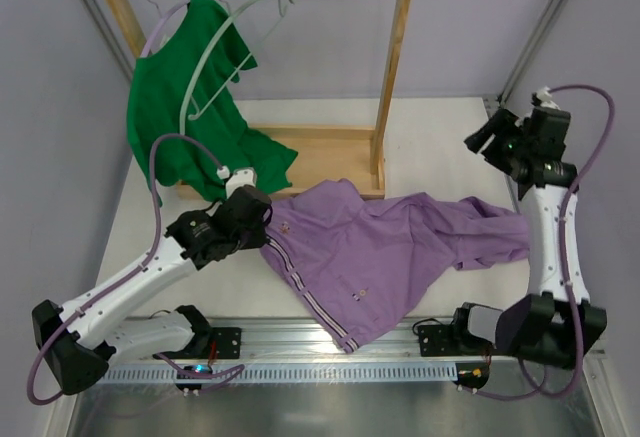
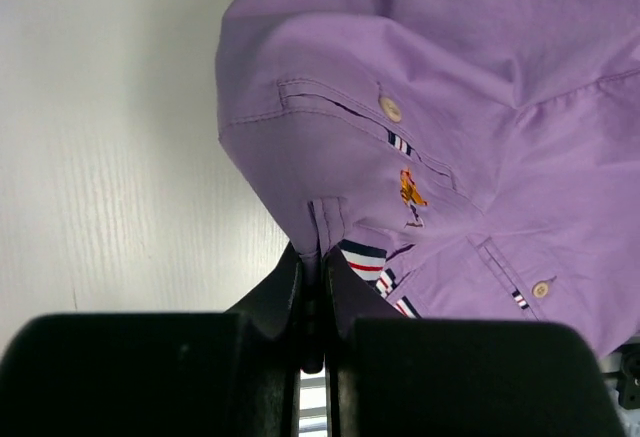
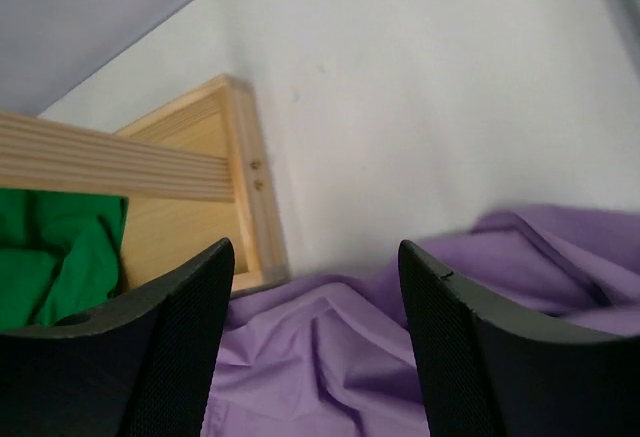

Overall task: Place the trousers on the hanger
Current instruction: Fold the trousers

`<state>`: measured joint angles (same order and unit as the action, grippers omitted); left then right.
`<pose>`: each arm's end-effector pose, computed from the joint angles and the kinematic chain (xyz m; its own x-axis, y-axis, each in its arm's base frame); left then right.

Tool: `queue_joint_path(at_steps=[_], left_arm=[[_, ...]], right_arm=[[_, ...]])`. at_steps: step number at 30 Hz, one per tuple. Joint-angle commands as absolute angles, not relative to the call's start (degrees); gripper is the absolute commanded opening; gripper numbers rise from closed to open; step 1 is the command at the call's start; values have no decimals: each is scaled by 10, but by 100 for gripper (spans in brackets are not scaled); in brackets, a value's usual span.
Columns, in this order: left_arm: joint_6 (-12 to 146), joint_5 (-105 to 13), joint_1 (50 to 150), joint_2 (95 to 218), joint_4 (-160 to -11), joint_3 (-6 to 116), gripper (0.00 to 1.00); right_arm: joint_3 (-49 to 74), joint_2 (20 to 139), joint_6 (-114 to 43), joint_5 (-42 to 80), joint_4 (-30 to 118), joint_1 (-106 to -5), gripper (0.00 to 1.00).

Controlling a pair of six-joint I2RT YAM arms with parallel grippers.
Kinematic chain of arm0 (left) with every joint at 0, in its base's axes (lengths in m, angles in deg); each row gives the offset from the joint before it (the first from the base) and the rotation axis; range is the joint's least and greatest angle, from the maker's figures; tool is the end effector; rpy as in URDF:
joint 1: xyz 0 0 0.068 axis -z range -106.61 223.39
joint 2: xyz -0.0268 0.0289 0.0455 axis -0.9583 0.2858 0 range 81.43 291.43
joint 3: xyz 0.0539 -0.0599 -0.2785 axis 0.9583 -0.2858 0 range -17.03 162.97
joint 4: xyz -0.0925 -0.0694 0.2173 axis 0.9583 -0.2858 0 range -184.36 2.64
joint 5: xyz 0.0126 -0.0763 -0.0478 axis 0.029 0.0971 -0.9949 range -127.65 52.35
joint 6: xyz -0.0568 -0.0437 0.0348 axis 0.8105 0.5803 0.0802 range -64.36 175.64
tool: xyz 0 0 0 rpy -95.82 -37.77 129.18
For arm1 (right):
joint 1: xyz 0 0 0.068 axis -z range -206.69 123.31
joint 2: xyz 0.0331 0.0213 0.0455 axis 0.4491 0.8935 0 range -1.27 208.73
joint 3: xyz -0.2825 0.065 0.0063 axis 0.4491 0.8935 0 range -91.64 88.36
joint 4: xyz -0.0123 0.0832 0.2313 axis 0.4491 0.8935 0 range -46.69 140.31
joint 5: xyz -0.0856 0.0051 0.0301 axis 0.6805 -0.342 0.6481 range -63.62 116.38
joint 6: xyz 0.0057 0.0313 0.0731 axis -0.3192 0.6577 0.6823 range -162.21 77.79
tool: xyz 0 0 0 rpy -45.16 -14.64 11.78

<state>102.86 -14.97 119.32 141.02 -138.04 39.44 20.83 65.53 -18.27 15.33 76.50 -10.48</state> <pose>0.1513 -0.1181 0.2931 -0.7515 -0.1972 -0.6295 -0.0692 0.9726 -0.2221 0.2496 -0.0588 0.3594 -0.4230 0.5376 -0.7294 0.3175 0.8419 0.4364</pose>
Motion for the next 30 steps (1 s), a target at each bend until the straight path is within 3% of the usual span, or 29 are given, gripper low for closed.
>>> queue_joint_path(at_steps=[1,4,7,14,17,18,21,30], left_arm=[[1008,-185,1189,1402,-1334,392,0],[1005,-195,1189,1402,-1331,395,0],[1004,-196,1189,1406,-1332,397,1],[1009,-204,1189,1430,-1327,397,0],[1009,-200,1189,1435,-1318,392,1],[1009,-198,1190,1437,-1319,391,0],[1011,-187,1190,1444,-1322,390,0],[1017,-163,1189,1473,-1325,396,0]], right_arm=[[134,772,-252,37,718,-165,70],[96,870,-311,-16,762,-196,77],[101,919,-349,12,807,-211,79],[198,910,-370,19,816,-244,80],[223,898,-360,37,813,-258,62],[233,889,-356,47,814,-261,40],[258,835,-337,72,819,-263,4],[388,638,-205,70,808,-358,4]])
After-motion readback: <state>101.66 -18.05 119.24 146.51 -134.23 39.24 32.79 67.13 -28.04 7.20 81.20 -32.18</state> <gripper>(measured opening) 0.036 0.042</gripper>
